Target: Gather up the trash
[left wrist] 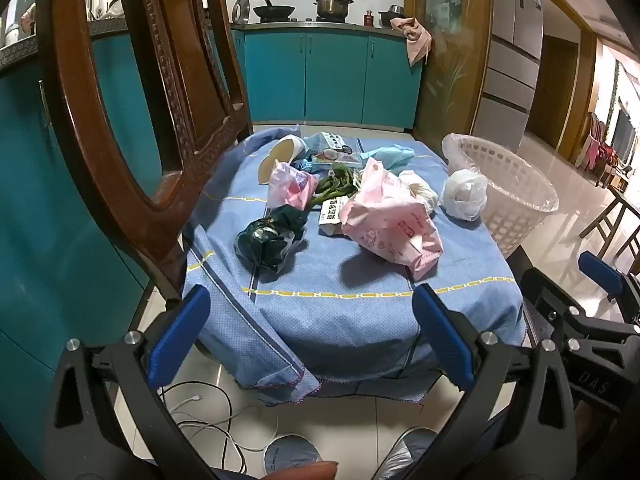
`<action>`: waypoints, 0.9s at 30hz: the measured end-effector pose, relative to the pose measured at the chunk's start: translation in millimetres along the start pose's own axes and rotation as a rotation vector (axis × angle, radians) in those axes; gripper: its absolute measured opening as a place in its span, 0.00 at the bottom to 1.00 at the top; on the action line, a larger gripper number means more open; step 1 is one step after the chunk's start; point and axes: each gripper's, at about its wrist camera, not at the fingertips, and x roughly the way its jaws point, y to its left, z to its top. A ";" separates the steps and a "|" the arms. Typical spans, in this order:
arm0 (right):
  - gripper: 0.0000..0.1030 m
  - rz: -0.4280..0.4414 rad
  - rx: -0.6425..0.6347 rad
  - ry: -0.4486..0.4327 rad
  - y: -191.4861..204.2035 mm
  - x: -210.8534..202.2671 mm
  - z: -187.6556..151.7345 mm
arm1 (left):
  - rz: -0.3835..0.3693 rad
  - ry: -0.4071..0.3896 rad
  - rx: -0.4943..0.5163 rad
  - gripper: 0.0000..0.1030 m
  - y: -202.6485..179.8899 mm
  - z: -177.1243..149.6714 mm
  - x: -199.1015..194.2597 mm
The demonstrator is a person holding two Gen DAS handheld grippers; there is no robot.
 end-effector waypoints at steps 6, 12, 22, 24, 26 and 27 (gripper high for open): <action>0.97 -0.001 -0.001 0.001 -0.5 0.5 0.3 | -0.004 0.015 -0.003 0.97 1.8 0.3 1.4; 0.97 0.000 0.001 0.001 0.7 0.6 0.4 | -0.016 0.024 -0.005 0.97 1.1 -2.3 4.9; 0.97 0.000 0.003 0.000 -0.4 -0.4 0.6 | -0.030 0.032 -0.007 0.97 -1.0 -2.0 4.6; 0.98 -0.001 0.002 0.000 0.1 -0.2 0.3 | -0.033 0.029 -0.006 0.97 -1.7 -2.2 3.9; 0.98 -0.001 -0.002 -0.001 -0.1 0.2 1.0 | -0.034 0.025 -0.005 0.97 -2.4 -2.5 3.4; 0.97 -0.001 -0.001 -0.001 -0.2 0.2 1.1 | -0.035 0.025 -0.006 0.97 -2.4 -2.5 3.1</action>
